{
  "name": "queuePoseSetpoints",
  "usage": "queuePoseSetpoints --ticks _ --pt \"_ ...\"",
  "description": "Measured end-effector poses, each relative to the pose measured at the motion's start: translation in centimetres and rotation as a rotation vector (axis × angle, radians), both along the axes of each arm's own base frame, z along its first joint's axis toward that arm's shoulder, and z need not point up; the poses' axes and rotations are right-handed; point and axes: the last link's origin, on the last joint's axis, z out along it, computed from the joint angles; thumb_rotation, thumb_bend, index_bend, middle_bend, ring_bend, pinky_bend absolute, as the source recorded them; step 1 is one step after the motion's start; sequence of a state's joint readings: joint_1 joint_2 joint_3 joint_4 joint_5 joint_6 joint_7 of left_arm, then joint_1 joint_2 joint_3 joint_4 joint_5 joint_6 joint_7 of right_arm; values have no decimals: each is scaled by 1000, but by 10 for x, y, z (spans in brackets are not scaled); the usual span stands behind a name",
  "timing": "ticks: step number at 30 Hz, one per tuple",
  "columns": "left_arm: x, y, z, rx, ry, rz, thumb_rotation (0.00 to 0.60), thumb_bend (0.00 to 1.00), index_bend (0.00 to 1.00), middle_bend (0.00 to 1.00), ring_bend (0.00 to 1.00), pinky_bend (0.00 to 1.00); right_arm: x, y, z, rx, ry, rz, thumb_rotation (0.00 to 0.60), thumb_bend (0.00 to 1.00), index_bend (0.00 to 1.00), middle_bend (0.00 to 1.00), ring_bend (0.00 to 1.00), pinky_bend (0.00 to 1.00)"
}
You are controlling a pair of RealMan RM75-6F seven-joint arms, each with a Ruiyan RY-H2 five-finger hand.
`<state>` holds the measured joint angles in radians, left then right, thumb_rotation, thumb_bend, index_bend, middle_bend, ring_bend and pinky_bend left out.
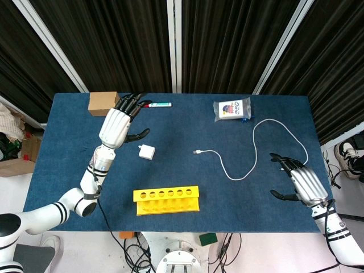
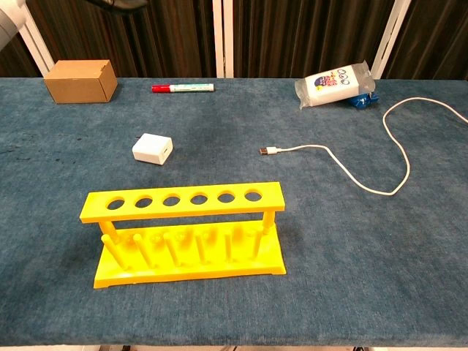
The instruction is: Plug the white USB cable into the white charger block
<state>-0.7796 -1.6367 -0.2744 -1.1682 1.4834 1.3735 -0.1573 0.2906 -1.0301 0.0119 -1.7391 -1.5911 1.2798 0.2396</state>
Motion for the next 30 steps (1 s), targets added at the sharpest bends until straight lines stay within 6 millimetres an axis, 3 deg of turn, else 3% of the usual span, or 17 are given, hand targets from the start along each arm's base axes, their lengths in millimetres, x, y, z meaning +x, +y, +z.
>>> queuePoseSetpoints --ticks 9,12,15,19,20,22,30 --pt "-9 4 -17 -69 112 62 600 155 207 105 106 199 -3 2 4 -10 -4 -11 600 181 146 251 188 272" --pt "-13 4 -25 -104 155 84 600 156 256 168 176 214 -3 2 5 -12 1 -8 600 181 146 251 188 272" --pt "-20 4 -37 -163 236 122 600 155 280 205 282 294 -4 2 5 -10 5 -9 600 181 146 251 188 271" --pt "-32 5 -59 -250 402 195 600 156 303 257 470 494 -4 0 3 0 7 -10 600 181 146 251 188 272" --pt "-35 5 -63 -266 428 213 600 156 313 265 527 582 -3 0 2 1 9 -9 600 181 146 251 188 271" --pt "-39 6 -71 -310 459 253 600 157 316 265 578 669 -3 -1 2 2 11 -6 600 181 146 251 188 271" --pt "-50 4 -81 -442 443 357 600 157 300 267 621 726 -4 -1 3 -2 6 -13 600 181 146 251 188 271"
